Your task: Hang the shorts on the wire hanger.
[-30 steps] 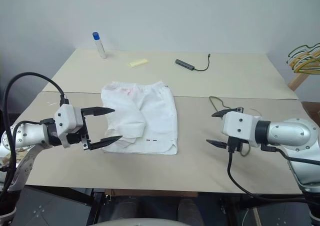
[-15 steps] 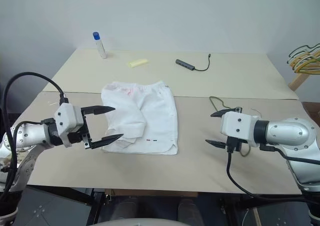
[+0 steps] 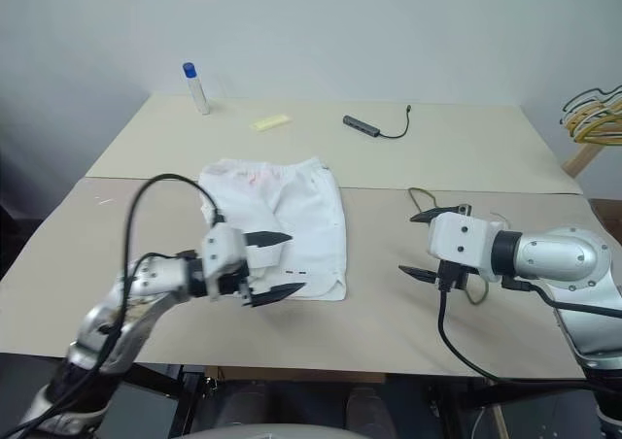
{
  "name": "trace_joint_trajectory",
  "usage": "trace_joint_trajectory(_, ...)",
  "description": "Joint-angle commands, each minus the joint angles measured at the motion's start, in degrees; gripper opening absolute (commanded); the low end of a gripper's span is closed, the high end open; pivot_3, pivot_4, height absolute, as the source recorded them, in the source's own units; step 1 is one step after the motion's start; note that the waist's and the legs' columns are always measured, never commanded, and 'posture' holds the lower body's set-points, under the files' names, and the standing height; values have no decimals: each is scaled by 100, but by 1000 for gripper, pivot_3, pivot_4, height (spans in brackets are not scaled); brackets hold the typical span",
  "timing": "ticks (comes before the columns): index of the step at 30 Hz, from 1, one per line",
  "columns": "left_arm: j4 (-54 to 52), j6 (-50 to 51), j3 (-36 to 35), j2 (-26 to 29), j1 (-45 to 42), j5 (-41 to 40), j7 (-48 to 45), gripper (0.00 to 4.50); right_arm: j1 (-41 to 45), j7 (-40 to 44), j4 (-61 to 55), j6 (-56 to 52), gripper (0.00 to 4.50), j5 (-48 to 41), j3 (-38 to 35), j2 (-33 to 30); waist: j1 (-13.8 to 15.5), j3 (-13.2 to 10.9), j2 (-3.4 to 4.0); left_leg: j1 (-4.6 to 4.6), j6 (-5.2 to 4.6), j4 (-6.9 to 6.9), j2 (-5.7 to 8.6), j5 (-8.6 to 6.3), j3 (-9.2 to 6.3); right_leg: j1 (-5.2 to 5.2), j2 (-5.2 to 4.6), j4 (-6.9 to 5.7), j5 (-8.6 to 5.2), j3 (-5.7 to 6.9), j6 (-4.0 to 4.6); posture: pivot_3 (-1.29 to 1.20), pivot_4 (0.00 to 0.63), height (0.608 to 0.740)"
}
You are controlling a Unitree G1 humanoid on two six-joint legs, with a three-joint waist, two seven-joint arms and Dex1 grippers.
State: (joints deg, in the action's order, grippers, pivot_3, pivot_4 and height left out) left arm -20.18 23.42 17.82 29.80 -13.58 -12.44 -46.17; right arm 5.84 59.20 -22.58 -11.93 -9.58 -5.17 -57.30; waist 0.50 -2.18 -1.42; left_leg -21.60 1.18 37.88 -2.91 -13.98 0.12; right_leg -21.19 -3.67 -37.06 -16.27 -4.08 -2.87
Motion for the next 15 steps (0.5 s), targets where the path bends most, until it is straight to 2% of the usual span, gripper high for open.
trace_joint_trajectory(1, 154, 365, 518, -277, -280, 600, 439, 4500, 125, -147, -133, -41, 4472, 57, -95, -6, -11, 0, 0, -1, 0, 0, 0, 0, 0, -1, 0, 1, 0, 0, 0, -23, 0, 740)
trace_joint_trajectory(6, 155, 807, 1101, -568, -413, 1083, 661, 4500, 112, -234, -146, -54, 4472, 155, -62, -11, -88, 0, 0, -5, -2, 0, 0, -1, -3, -4, 1, 3, -1, 0, -1, -34, 0, 740)
trace_joint_trajectory(15, 557, 1109, 1600, -905, -646, 1596, 807, 4500, 188, -326, -129, -72, 4472, 218, 25, 40, -138, 0, 1, -2, -2, 0, 0, -1, -4, -2, 1, 2, -2, 0, -2, -32, 0, 740)
